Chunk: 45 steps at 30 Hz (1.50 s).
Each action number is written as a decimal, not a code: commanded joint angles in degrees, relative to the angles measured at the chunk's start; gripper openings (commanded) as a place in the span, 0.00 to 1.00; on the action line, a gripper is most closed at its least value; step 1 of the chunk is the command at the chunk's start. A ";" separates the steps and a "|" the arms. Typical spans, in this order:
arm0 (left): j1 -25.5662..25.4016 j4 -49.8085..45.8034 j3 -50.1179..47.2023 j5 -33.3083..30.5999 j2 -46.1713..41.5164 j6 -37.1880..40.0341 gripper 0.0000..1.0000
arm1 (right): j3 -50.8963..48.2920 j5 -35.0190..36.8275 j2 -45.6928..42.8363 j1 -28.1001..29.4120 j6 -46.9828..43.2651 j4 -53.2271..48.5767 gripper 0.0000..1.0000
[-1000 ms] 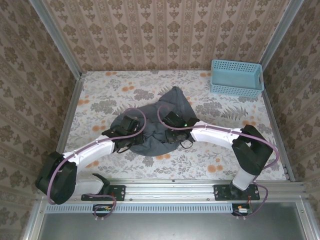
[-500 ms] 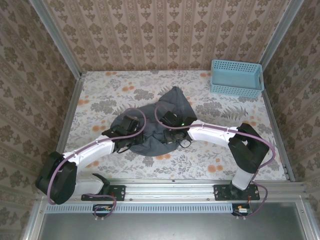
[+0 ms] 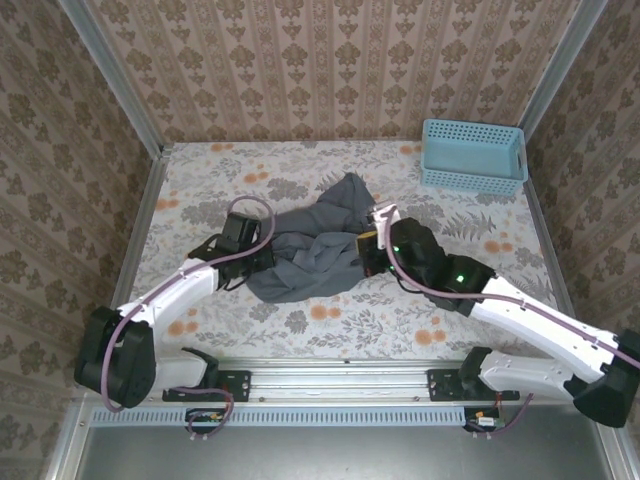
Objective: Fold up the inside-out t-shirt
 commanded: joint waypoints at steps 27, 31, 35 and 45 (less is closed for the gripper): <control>-6.24 0.01 -1.17 0.23 0.42 2.86 0.00 | 6.42 -0.41 29.46 0.03 2.05 -3.02 0.76; -6.24 -0.19 -1.04 0.12 0.44 3.10 0.00 | 8.42 -0.66 34.51 -0.94 2.34 -2.77 0.70; -6.16 -1.10 -0.50 -1.14 -0.16 3.41 0.00 | 9.17 -0.63 35.25 -1.06 1.18 -2.58 0.40; 0.17 -19.67 22.80 -13.34 -9.87 10.45 0.00 | 21.35 7.82 14.48 0.32 -9.86 -7.07 0.00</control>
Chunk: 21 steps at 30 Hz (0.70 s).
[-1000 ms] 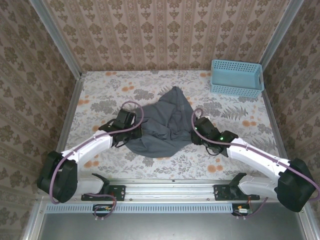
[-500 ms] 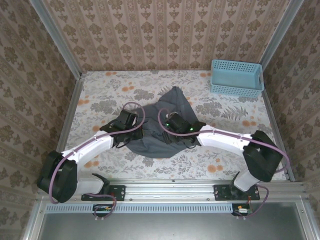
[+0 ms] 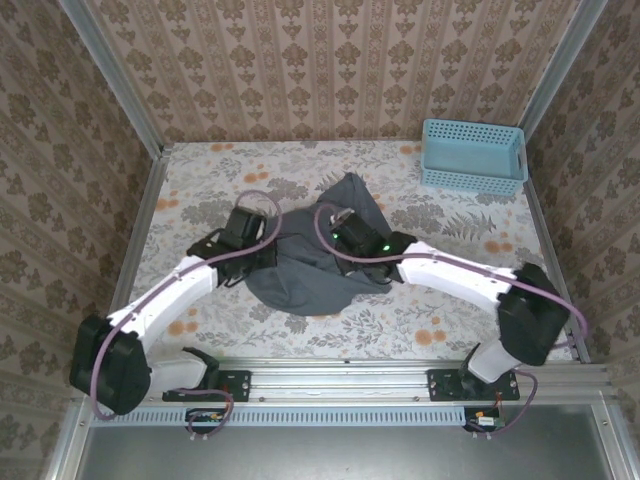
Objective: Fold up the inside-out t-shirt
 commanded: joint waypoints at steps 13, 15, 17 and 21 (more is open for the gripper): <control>4.07 -16.34 46.44 -11.70 -10.71 12.57 0.00 | 19.22 3.73 -14.79 8.26 -8.18 7.69 0.00; 4.05 -15.93 46.40 -9.25 -7.86 12.76 0.00 | 17.90 7.06 -15.08 8.18 -7.34 7.23 0.00; 3.87 -14.63 45.48 -7.78 -4.83 12.47 0.00 | 15.77 10.72 -16.06 7.42 -5.11 6.16 0.00; 0.36 -11.74 45.67 -2.18 5.01 12.68 0.00 | 8.15 13.79 -20.59 0.26 5.60 0.11 0.00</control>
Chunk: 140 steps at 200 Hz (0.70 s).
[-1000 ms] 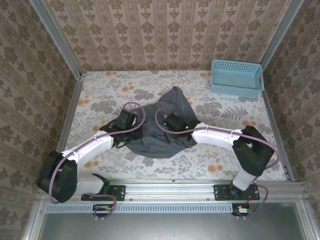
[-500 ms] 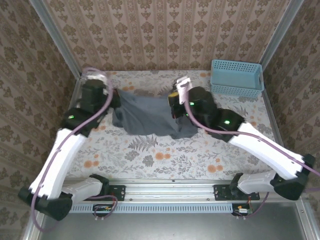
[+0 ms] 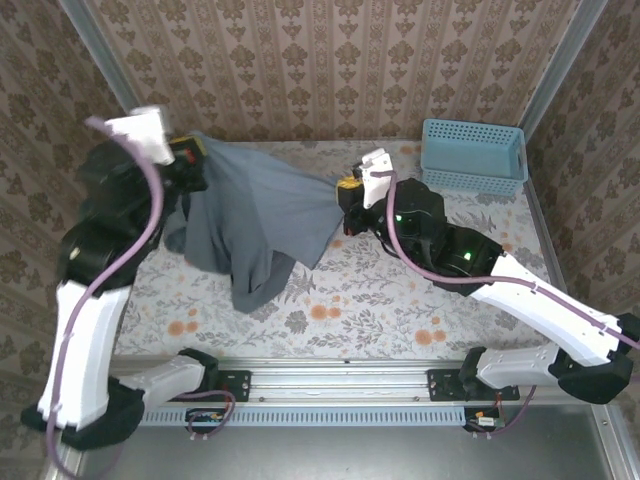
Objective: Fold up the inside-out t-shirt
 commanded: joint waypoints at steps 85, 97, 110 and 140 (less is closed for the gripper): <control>-18.78 9.21 -5.41 15.09 34.54 -3.21 0.35 | -36.35 -2.25 -14.82 -25.76 27.10 -14.11 0.11; -18.05 7.24 -7.17 11.74 32.91 -3.57 0.50 | -35.93 -2.67 -13.82 -26.50 26.48 -13.32 0.31; -16.74 6.32 -11.14 8.16 29.29 -3.68 0.60 | -34.26 -3.42 -11.83 -26.52 24.59 -11.88 0.51; -8.77 5.46 -22.14 4.87 20.74 -6.57 0.76 | -28.03 -6.83 -3.81 -23.52 19.17 -7.96 0.63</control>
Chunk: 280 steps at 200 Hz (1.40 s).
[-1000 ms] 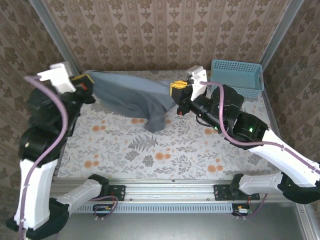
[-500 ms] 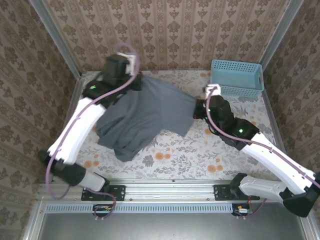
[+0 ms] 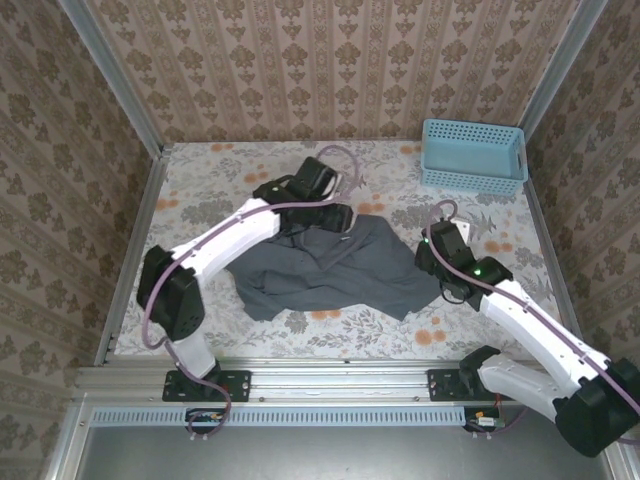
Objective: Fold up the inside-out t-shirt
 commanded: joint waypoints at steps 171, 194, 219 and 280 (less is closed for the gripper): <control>38.78 11.75 -35.38 13.42 -12.97 -9.20 0.73 | 55.08 -19.72 67.44 15.59 -14.41 8.55 0.56; 38.80 13.38 -34.27 16.17 -9.43 -10.25 0.57 | 57.50 -18.32 69.24 14.99 -15.19 8.07 0.40; 38.73 13.45 -32.15 16.99 -8.53 -11.18 0.33 | 59.68 -17.65 68.15 14.72 -17.28 7.14 0.09; 39.35 5.60 -18.78 5.30 -25.47 -11.78 0.00 | 61.80 -11.22 50.29 11.24 -24.18 2.14 0.00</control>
